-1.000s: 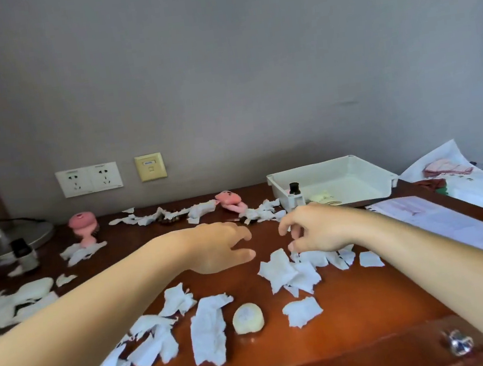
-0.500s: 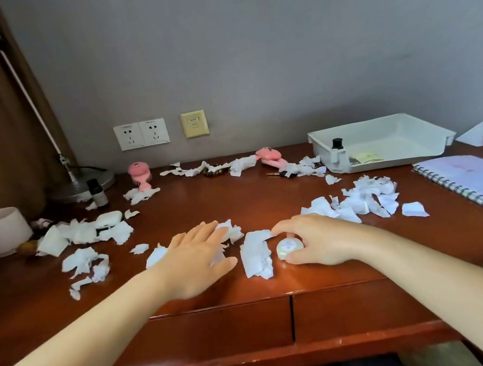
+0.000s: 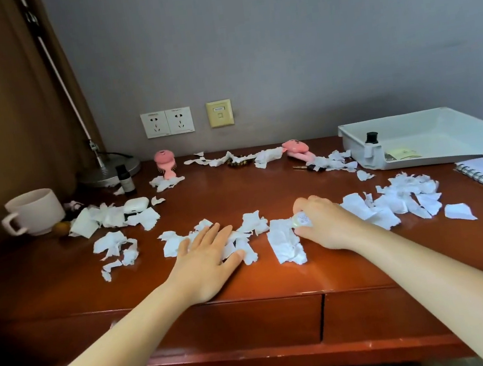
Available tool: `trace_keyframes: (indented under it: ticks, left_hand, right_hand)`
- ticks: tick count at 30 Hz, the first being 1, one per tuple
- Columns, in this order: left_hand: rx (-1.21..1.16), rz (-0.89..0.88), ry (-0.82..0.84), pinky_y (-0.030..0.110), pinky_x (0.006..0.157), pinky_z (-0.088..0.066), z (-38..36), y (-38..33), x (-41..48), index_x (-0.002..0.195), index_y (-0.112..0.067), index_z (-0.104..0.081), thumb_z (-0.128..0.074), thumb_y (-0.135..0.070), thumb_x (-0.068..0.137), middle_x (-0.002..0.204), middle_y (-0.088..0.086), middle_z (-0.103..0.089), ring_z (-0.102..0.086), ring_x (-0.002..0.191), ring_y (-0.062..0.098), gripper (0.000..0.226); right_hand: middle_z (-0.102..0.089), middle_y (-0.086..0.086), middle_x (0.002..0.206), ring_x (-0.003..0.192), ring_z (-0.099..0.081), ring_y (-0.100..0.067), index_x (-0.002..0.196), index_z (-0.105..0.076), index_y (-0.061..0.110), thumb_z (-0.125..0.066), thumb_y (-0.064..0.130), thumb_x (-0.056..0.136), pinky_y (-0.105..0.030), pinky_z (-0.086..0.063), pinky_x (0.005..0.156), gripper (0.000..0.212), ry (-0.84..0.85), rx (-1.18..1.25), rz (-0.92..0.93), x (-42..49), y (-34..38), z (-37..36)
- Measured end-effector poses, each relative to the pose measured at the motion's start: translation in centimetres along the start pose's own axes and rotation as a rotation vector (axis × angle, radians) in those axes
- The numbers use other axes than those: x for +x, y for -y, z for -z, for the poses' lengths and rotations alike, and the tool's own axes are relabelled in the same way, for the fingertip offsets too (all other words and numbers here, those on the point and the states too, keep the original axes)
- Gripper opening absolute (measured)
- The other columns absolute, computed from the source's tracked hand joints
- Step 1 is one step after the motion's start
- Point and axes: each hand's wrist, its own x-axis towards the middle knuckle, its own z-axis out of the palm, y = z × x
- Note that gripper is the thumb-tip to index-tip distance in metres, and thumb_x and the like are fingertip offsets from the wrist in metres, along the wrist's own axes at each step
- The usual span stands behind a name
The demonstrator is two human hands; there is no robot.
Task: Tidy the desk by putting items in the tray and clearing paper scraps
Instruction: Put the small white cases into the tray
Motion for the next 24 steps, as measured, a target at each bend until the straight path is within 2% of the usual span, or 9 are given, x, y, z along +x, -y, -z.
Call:
trace_keyframes:
  ticks: [2,7,11,17,21,24]
  left_hand:
    - [-0.005,-0.009,-0.009,0.043,0.12,0.0,0.1,0.1,0.3,0.151,-0.031,-0.009,-0.022,-0.055,0.096,0.161,-0.004,-0.005,0.0,0.149,0.015,0.061]
    - [-0.021,-0.031,-0.007,0.041,0.118,0.009,1.0,0.8,1.2,0.151,-0.032,-0.008,-0.019,-0.056,0.096,0.161,-0.005,-0.002,0.005,0.148,0.013,0.061]
    - [-0.049,-0.014,-0.083,0.04,0.119,0.008,2.9,2.6,2.5,0.151,-0.031,-0.013,-0.017,-0.055,0.096,0.161,-0.006,-0.006,0.004,0.148,0.01,0.06]
    - [0.044,0.207,-0.138,0.045,0.119,0.0,5.2,8.4,6.7,0.151,-0.025,-0.015,-0.033,-0.047,0.097,0.161,-0.001,-0.008,-0.003,0.149,0.018,0.061]
    - [0.13,0.368,-0.103,0.047,0.118,-0.01,6.5,12.9,9.5,0.151,-0.021,-0.016,-0.039,-0.048,0.096,0.16,0.004,-0.014,-0.012,0.147,0.025,0.065]
    - [0.109,0.452,-0.063,0.048,0.116,-0.018,7.6,15.4,11.3,0.151,-0.02,-0.016,-0.042,-0.049,0.094,0.159,0.006,-0.016,-0.018,0.146,0.028,0.069]
  right_hand:
    - [-0.053,-0.004,0.114,0.091,-0.049,-0.017,0.115,-0.048,0.018,-0.055,0.027,0.092,-0.022,-0.037,0.065,0.025,-0.048,0.046,-0.02,0.8,-0.1,-0.3]
    - [-0.054,-0.004,0.11,0.088,-0.049,-0.016,0.117,-0.045,0.015,-0.057,0.029,0.092,-0.021,-0.035,0.062,0.031,-0.117,0.112,-0.062,3.4,0.4,-0.7]
    - [-0.056,-0.007,0.113,0.089,-0.051,-0.017,0.118,-0.045,0.012,-0.054,0.028,0.094,-0.026,-0.039,0.069,0.03,-0.142,0.162,-0.053,6.0,1.0,-1.4]
    - [-0.053,-0.007,0.122,0.107,-0.056,-0.023,0.123,-0.048,0.013,-0.053,0.028,0.094,-0.026,-0.041,0.078,0.032,-0.13,0.194,-0.023,9.8,2.3,-2.5]
    - [-0.053,-0.007,0.12,0.107,-0.056,-0.024,0.122,-0.052,0.013,-0.056,0.026,0.093,-0.026,-0.041,0.079,0.033,-0.2,0.195,-0.026,11.4,2.6,-3.6]
    - [-0.052,-0.007,0.117,0.105,-0.055,-0.025,0.121,-0.053,0.014,-0.056,0.025,0.092,-0.028,-0.04,0.08,0.031,-0.27,0.205,-0.023,11.9,2.4,-4.4]
